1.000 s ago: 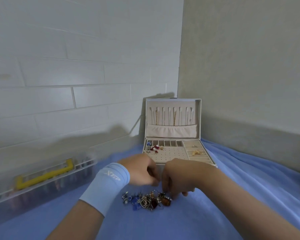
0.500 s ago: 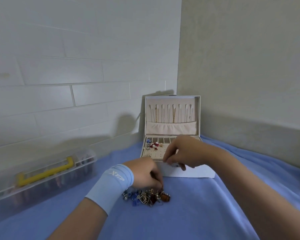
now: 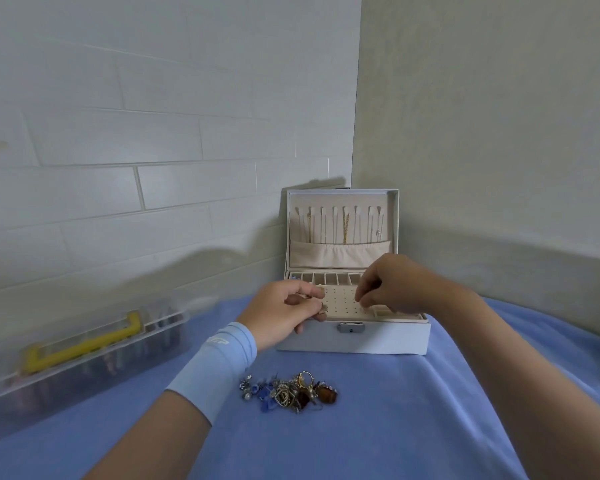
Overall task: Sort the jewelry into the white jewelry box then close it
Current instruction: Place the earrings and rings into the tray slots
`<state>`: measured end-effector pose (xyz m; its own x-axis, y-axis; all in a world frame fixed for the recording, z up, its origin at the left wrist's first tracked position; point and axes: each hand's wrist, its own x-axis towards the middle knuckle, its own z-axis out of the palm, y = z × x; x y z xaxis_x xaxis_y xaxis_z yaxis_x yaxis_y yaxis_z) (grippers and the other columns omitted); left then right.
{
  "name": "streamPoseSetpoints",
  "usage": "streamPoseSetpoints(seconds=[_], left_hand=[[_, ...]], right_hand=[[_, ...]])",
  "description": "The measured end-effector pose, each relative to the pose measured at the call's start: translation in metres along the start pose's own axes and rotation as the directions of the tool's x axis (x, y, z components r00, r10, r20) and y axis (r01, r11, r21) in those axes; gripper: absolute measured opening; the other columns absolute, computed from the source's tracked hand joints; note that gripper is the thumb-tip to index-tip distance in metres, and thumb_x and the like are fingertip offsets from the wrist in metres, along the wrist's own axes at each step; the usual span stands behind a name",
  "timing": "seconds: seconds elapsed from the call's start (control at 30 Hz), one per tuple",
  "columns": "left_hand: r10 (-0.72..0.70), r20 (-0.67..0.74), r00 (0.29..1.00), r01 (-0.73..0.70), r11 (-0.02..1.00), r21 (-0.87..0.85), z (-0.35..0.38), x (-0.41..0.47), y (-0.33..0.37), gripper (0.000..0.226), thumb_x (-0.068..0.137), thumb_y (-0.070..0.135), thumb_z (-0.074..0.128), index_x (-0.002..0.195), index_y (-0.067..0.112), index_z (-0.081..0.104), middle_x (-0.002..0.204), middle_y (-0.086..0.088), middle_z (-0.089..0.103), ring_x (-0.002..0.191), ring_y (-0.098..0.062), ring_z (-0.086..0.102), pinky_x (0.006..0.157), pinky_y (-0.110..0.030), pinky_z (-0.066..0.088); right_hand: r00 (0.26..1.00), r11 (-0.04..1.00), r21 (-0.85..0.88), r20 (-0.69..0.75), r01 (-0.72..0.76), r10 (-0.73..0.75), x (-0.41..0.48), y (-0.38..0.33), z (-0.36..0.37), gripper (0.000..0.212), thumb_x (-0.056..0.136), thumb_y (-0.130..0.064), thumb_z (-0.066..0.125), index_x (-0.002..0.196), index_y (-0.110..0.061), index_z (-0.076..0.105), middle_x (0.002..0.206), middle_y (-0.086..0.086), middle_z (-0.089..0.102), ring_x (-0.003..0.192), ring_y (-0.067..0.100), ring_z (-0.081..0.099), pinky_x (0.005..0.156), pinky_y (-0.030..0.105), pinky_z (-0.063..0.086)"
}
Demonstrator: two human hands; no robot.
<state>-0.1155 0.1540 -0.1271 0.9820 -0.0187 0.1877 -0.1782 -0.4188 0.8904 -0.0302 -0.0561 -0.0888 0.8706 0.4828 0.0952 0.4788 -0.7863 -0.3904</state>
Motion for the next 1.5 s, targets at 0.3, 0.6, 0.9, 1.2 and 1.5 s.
streamPoseSetpoints(seconds=[0.3, 0.6, 0.9, 1.2, 1.5], left_hand=[[-0.002, -0.029, 1.000, 0.001, 0.999, -0.043, 0.008, 0.000, 0.003, 0.016, 0.095, 0.012, 0.063, 0.103, 0.018, 0.075, 0.084, 0.007, 0.076, 0.052, -0.009, 0.048, 0.048, -0.007, 0.037], [-0.010, -0.015, 1.000, 0.009, 0.999, -0.049, 0.012, 0.000, 0.001, 0.014, 0.094, 0.014, 0.065, 0.104, 0.019, 0.074, 0.081, 0.009, 0.076, 0.055, -0.009, 0.051, 0.048, -0.007, 0.038], [-0.111, -0.015, 0.994, 0.101, 0.946, -0.309, 0.014, 0.001, 0.003, 0.011, 0.094, 0.019, 0.066, 0.102, 0.014, 0.072, 0.092, 0.001, 0.077, 0.056, -0.011, 0.051, 0.044, -0.019, 0.032], [-0.126, -0.083, 0.989, 0.077, 0.892, -0.445, 0.007, 0.006, 0.000, 0.010, 0.092, 0.015, 0.069, 0.101, 0.010, 0.071, 0.087, -0.004, 0.075, 0.052, -0.010, 0.049, 0.040, -0.017, 0.032], [-0.112, -0.103, 0.988, 0.061, 0.911, -0.409, 0.006, 0.005, -0.001, 0.010, 0.093, 0.014, 0.067, 0.102, 0.014, 0.072, 0.086, -0.002, 0.076, 0.052, -0.013, 0.049, 0.040, -0.018, 0.032]], right_hand=[[0.999, 0.998, -0.057, 0.032, 0.021, -0.019, -0.001, 0.001, -0.004, 0.013, 0.086, -0.017, 0.078, 0.083, -0.029, 0.079, 0.084, -0.016, 0.072, 0.079, 0.000, 0.065, 0.072, 0.016, 0.049], [0.999, 0.998, -0.058, 0.029, 0.034, -0.033, 0.001, -0.002, 0.000, 0.010, 0.087, -0.017, 0.077, 0.093, -0.024, 0.081, 0.082, -0.016, 0.070, 0.077, 0.000, 0.062, 0.063, 0.011, 0.042], [0.999, 1.000, -0.004, 0.028, 0.030, -0.030, 0.001, 0.001, -0.001, 0.009, 0.083, -0.018, 0.080, 0.090, -0.023, 0.082, 0.069, -0.021, 0.066, 0.062, -0.011, 0.057, 0.056, 0.005, 0.037], [1.000, 0.999, -0.034, 0.026, 0.006, -0.005, -0.001, 0.004, -0.004, 0.010, 0.083, -0.017, 0.080, 0.086, -0.027, 0.081, 0.079, -0.018, 0.070, 0.075, -0.003, 0.062, 0.064, 0.011, 0.043], [1.000, 0.998, -0.061, 0.025, 0.009, -0.007, -0.001, 0.005, -0.003, 0.012, 0.084, -0.016, 0.079, 0.085, -0.028, 0.081, 0.087, -0.013, 0.074, 0.080, 0.001, 0.064, 0.068, 0.014, 0.047]])
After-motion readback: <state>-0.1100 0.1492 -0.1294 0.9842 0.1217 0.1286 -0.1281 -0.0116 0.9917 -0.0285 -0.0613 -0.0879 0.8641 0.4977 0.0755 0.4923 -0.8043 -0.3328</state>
